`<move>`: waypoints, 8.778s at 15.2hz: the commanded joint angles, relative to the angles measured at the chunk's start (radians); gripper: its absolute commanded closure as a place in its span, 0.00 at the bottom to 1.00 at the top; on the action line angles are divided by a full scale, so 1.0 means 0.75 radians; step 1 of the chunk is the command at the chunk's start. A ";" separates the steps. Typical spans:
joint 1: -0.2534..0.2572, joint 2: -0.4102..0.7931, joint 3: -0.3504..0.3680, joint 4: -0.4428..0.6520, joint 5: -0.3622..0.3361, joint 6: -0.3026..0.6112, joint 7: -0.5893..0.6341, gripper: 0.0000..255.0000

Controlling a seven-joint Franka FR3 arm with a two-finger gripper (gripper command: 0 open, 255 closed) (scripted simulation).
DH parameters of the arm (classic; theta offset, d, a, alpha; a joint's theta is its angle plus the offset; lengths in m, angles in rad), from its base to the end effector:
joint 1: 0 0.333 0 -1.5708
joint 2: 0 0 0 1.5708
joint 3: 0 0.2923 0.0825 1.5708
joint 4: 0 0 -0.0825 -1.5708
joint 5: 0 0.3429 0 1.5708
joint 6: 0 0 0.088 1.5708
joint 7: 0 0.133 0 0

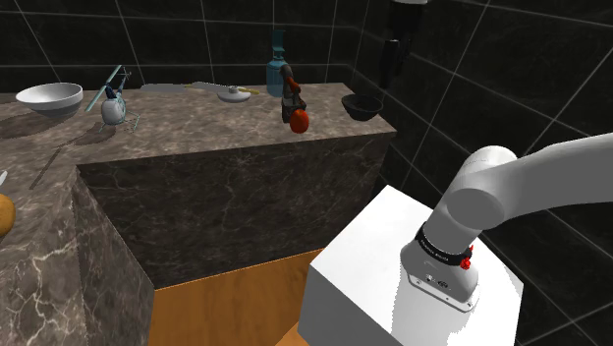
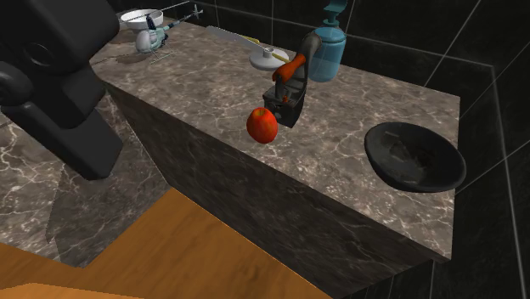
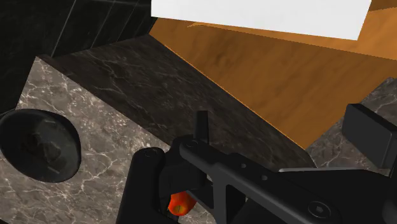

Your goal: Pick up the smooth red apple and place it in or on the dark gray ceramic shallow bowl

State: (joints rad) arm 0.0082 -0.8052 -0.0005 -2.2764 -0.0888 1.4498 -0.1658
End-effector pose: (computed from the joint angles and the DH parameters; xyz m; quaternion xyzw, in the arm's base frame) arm 0.2646 -0.0107 0.5769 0.9956 0.0818 -0.0141 0.0430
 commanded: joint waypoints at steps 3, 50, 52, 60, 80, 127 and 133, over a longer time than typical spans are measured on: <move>-0.009 0.072 -0.013 -0.009 0.004 0.082 0.014 0.00; -0.121 1.532 -0.169 0.636 0.290 0.908 0.037 1.00; -0.121 1.532 -0.169 0.635 0.290 0.909 0.037 1.00; -0.121 1.524 -0.170 0.643 0.288 0.894 0.039 1.00; -0.120 1.421 -0.179 0.862 0.260 0.573 0.073 1.00; -0.668 1.745 -0.408 1.344 0.386 0.344 -0.665 1.00; -0.659 1.748 -0.405 1.241 0.390 0.449 -0.675 1.00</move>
State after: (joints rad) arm -0.4889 0.5068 -0.3050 -1.3303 0.2036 1.7717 -0.6724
